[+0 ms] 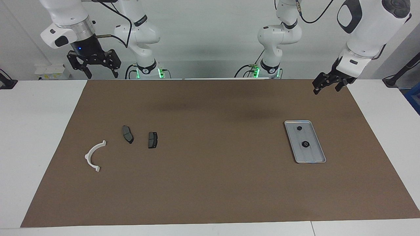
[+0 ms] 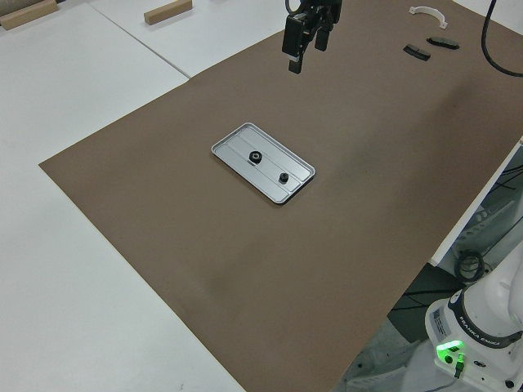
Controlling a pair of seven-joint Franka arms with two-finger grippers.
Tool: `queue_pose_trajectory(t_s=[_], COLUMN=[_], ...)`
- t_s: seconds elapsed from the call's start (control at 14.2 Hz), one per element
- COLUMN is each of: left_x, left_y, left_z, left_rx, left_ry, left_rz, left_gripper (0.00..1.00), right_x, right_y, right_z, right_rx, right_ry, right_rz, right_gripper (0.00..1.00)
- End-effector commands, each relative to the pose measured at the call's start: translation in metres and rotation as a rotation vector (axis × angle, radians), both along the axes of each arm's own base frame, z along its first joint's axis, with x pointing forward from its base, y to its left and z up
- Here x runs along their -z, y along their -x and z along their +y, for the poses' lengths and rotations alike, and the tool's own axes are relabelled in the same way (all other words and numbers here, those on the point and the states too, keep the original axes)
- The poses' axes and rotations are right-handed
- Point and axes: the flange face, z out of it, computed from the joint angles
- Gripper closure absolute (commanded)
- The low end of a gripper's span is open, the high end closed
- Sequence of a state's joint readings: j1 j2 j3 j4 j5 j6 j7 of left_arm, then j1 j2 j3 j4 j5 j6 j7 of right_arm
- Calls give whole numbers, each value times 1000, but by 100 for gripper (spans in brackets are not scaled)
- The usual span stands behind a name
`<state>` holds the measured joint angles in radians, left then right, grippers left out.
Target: Pick bearing gear from pile to tray
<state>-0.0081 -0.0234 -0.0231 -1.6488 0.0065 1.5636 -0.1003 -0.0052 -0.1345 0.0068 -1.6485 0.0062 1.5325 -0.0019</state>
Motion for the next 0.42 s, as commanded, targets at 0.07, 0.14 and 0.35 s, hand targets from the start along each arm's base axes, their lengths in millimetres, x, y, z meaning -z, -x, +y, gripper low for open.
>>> queue_pose_trajectory(t_s=[0.07, 0.14, 0.35], left_x=[-3, -3, -4], left_y=[0, -1, -1], left_z=[0, -1, 1], left_rx=[1, 7, 6], left_ry=[9, 9, 9], left_rz=[-22, -25, -28], left_gripper=[0, 0, 0], right_x=[-6, -23, -35], right_y=[13, 21, 30], right_z=[5, 13, 30], right_rx=[-35, -49, -81], right_ry=[-13, -11, -4], right_rz=[29, -1, -21], right_gripper=[0, 0, 0])
